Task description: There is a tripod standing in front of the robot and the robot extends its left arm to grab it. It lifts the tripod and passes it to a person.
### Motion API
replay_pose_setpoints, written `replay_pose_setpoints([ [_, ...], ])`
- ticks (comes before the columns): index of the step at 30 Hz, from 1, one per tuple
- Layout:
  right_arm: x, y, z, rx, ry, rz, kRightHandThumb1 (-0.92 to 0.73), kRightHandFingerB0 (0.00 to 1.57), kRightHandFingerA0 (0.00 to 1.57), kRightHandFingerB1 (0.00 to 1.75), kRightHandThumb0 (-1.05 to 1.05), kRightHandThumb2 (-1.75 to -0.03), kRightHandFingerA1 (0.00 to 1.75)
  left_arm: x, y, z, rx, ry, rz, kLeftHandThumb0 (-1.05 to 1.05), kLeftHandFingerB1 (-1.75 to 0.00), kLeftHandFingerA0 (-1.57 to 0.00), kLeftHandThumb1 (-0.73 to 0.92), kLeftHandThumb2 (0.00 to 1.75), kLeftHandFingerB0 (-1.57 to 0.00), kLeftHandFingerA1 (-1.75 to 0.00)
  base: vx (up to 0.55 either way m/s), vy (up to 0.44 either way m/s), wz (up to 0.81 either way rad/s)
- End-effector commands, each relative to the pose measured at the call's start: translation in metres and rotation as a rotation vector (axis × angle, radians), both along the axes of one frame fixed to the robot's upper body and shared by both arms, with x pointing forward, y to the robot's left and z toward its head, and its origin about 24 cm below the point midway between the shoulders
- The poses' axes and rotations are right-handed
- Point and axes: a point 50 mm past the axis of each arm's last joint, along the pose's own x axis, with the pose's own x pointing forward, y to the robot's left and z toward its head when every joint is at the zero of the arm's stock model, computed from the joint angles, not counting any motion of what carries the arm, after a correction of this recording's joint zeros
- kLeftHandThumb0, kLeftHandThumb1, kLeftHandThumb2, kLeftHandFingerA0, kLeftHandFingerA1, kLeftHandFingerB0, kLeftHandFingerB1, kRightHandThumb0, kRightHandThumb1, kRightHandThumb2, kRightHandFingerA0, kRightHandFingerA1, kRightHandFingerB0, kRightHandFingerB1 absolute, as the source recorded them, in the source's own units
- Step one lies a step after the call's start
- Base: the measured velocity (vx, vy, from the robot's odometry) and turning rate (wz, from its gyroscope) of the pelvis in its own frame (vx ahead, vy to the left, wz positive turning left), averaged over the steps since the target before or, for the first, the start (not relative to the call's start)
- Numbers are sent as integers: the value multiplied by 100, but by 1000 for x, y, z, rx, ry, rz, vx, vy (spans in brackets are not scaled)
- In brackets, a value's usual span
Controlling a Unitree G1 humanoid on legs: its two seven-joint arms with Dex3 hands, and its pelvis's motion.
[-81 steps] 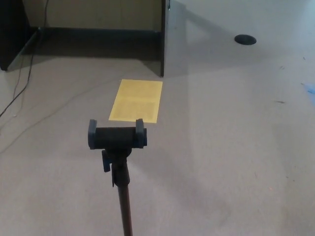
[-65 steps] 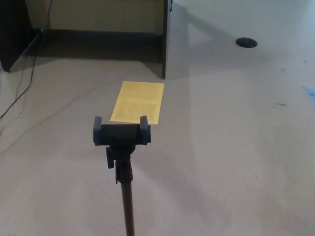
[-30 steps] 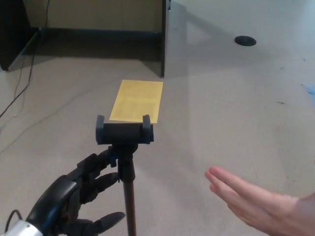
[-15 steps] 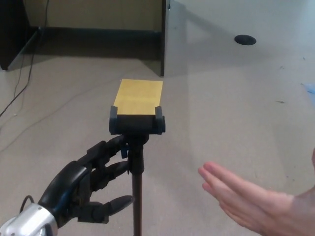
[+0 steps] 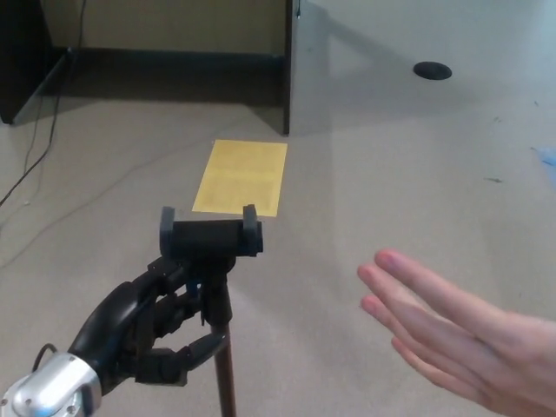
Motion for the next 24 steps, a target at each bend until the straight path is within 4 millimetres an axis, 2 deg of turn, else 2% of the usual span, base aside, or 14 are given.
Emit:
replay_pose_setpoints([
  [1,3,-3,3,1,-8,-10,-68,45,62,35,-37,-60,40,7,7,0,83,-32,25,-68,-7,0,41,77,-9,-41,0,0,0],
  [2,3,-4,3,0,-7,-11,-57,38,54,46,-45,-81,52,9,8,-1,98,-20,25,-68,-9,0,41,78,-8,-38,0,0,0],
  [3,5,-4,4,-3,-7,-12,-67,44,62,35,-37,-60,40,11,8,-3,109,-12,23,-64,-14,-4,39,78,0,-37,0,0,0],
  [6,5,-4,4,-8,-8,-1,-68,44,62,34,-38,-60,40,14,6,-5,134,2,18,-65,-14,0,40,79,0,-35,0,0,0],
  [7,5,-4,4,-7,-9,-1,-57,38,54,46,-45,-82,53,16,5,-7,141,11,18,-66,-12,-2,41,79,-1,-34,0,0,0],
  [8,6,-4,4,-5,-10,1,-68,44,62,35,-37,-60,40,18,2,-9,150,16,5,-67,-10,-4,41,79,-3,-36,0,0,0],
  [12,6,-2,4,2,-10,4,-68,45,62,35,-36,-60,41,23,-12,-15,206,47,-56,-60,-13,-9,46,55,0,-29,0,0,0],
  [13,6,-2,4,2,-6,5,-56,39,54,47,-44,-81,53,25,-18,-17,238,52,-79,-60,-10,-5,47,55,0,-28,0,0,0],
  [14,7,-1,4,3,-3,5,-68,44,60,35,-37,-60,40,26,-20,-18,251,61,-87,-61,-10,-5,47,55,0,-28,0,0,0],
  [18,11,-1,6,-7,-9,18,-68,44,63,34,-37,-60,40,30,-33,-21,257,76,-115,-63,-9,-1,38,76,0,-26,0,0,0],
  [19,12,-1,7,-8,-10,20,-57,38,54,46,-45,-81,52,30,-37,-22,264,76,-128,-64,-8,-1,39,77,0,-25,0,0,0],
  [20,13,-1,8,-13,-11,22,-68,44,62,34,-37,-60,40,31,-40,-22,265,72,-144,-67,-6,-1,40,77,0,-24,0,0,0],
  [23,16,-1,9,-19,-9,29,-68,44,63,34,-38,-60,40,33,-47,-23,278,80,-152,-63,-8,-3,47,56,0,-28,0,0,0],
  [24,17,-1,10,-19,-16,34,-68,45,65,34,-38,-60,41,32,-53,-26,261,86,-156,-63,-8,-1,38,77,0,-28,0,0,0],
])
